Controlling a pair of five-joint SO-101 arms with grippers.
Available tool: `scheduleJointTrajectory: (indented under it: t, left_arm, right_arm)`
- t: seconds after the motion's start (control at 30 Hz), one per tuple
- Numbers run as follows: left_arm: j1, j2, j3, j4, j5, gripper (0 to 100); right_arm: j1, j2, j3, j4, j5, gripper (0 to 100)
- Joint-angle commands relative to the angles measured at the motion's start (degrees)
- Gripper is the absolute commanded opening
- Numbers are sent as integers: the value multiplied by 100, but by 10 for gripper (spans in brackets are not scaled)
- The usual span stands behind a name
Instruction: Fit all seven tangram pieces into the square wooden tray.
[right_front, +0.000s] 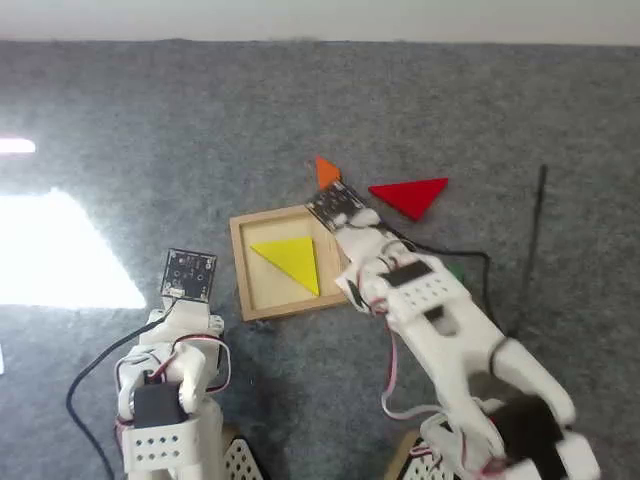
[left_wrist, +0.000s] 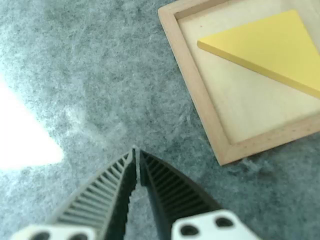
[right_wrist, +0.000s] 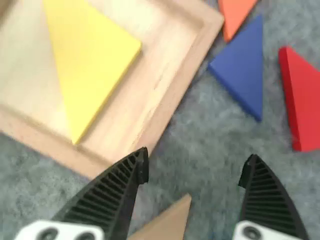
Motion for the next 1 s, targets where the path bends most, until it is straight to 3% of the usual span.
scheduleJointTrajectory:
  t: [0.0,0.2,0.33,0.57,0.97]
  left_arm:
    - [26,-114,-84,26,-26,13]
    - [26,-114,-84,26,-26,13]
    - [26,-114,-84,26,-26,13]
    - [26,-114,-84,26,-26,13]
    - [26,-114,-84,26,-26,13]
  right_arm:
    - [-40,435,-941,242,-132,296]
    - [-66,1270,-1574,303,-158,296]
    - [-479,1692,-1653,286,-114,296]
    - [-1200,1727,-1741,435,-141,296]
    - [-1657,1780,-2338,418,-484,296]
